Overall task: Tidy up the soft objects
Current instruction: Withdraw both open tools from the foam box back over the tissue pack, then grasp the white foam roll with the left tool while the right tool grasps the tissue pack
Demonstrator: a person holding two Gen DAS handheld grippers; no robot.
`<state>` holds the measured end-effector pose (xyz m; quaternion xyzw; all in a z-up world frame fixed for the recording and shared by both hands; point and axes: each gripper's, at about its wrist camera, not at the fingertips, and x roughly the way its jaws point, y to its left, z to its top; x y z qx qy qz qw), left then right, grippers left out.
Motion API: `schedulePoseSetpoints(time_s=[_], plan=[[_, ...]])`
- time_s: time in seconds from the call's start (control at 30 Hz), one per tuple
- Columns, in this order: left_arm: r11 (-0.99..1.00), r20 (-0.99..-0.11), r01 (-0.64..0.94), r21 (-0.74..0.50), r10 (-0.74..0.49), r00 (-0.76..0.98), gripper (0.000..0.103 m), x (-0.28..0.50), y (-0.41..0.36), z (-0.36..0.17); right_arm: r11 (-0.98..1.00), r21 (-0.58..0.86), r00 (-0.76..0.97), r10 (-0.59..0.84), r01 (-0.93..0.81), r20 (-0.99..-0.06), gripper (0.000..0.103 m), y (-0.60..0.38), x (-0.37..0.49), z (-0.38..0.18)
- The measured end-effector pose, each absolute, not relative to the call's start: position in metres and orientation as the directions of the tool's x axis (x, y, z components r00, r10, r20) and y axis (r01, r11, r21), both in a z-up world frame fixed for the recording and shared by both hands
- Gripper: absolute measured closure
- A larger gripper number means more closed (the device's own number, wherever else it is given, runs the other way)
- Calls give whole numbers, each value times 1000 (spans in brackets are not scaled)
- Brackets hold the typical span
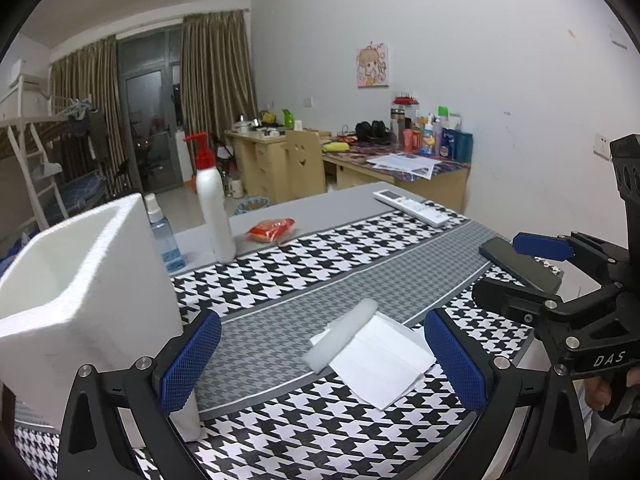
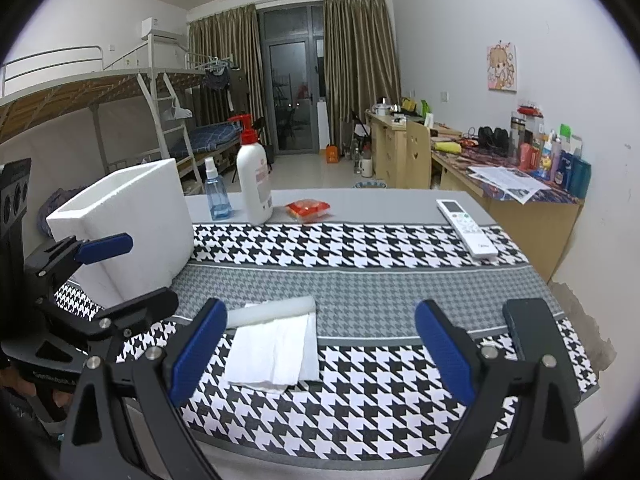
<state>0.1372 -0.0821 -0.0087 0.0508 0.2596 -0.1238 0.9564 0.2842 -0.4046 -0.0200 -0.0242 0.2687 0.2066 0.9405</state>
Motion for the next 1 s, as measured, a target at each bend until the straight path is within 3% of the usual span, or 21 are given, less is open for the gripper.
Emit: schedulePoseSetpoints(time_s=[0.67, 0.8, 1.0], plan=[[953, -625, 296, 58, -197, 755, 3, 175, -89, -41, 909, 112, 716, 388, -402, -581, 6, -410, 310, -44], [946, -633, 318, 62, -209, 745, 6, 180, -91, -45, 905, 110, 701, 392, -412, -596, 6, -407, 313, -49], [939, -675, 337, 65, -208, 708, 20, 190, -91, -57, 901, 117, 682, 396, -418, -615, 6, -407, 318, -57]])
